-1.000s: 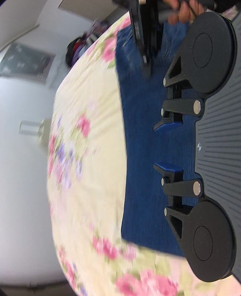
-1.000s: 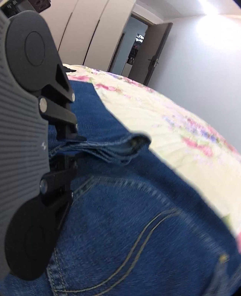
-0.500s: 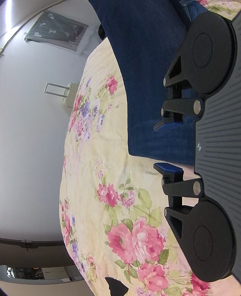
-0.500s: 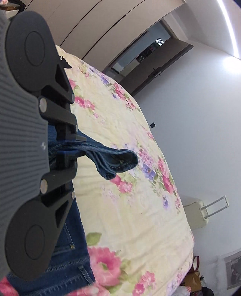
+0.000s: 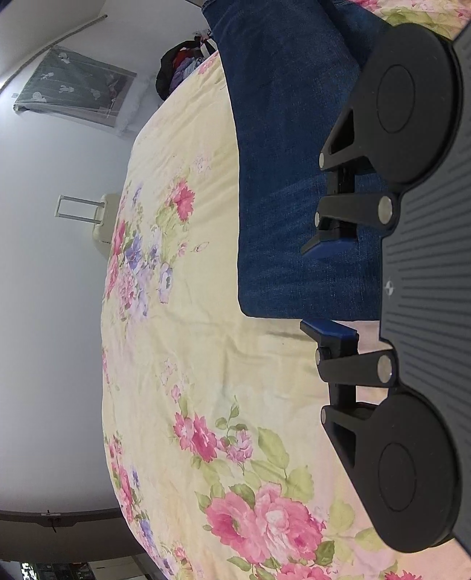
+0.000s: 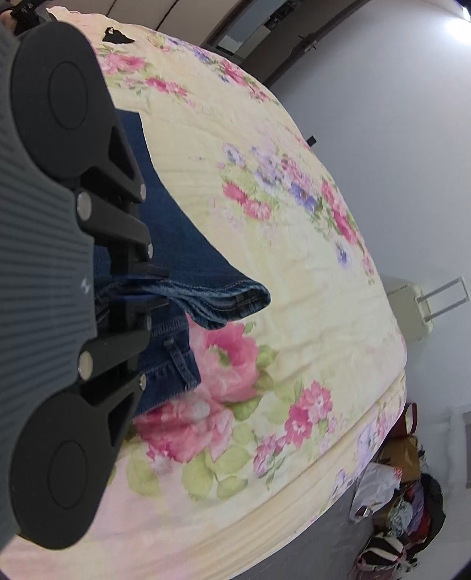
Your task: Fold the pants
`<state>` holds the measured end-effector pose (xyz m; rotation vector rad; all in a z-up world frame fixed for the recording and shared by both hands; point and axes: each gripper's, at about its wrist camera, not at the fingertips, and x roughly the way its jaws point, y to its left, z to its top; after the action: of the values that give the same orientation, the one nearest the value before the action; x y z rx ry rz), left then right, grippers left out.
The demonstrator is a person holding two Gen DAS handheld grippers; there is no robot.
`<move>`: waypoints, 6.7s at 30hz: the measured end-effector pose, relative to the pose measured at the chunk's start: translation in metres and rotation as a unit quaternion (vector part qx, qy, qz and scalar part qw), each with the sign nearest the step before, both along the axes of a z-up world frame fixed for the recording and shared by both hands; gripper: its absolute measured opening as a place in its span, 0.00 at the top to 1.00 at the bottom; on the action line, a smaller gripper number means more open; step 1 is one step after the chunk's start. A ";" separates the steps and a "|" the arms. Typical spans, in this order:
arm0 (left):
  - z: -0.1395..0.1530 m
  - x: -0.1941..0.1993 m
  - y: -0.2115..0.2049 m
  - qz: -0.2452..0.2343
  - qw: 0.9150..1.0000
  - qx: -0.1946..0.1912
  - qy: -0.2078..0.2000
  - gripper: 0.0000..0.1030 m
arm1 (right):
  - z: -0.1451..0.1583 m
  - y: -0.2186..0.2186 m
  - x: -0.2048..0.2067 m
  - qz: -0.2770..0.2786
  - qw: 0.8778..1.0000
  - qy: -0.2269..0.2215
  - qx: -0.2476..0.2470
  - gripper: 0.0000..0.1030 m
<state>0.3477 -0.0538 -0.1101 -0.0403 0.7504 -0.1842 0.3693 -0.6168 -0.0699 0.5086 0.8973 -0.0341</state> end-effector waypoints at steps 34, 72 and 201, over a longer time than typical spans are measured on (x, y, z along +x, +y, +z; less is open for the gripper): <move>-0.012 -0.031 0.015 0.036 0.998 0.000 0.047 0.56 | -0.129 -0.056 -0.090 -0.219 0.958 0.038 0.182 0.61; -0.083 -0.001 -0.027 -0.050 0.991 -0.018 0.125 0.81 | -0.135 0.089 -0.073 -0.143 0.980 -0.039 -0.131 0.90; 0.017 -0.051 -0.057 -0.102 0.994 0.037 0.018 0.86 | 0.000 0.137 -0.113 -0.127 0.946 -0.271 -0.123 0.85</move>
<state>0.2970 -0.1111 -0.0927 0.1035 0.7957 -0.3510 0.2560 -0.4802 -0.0698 0.3682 0.2766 -0.2281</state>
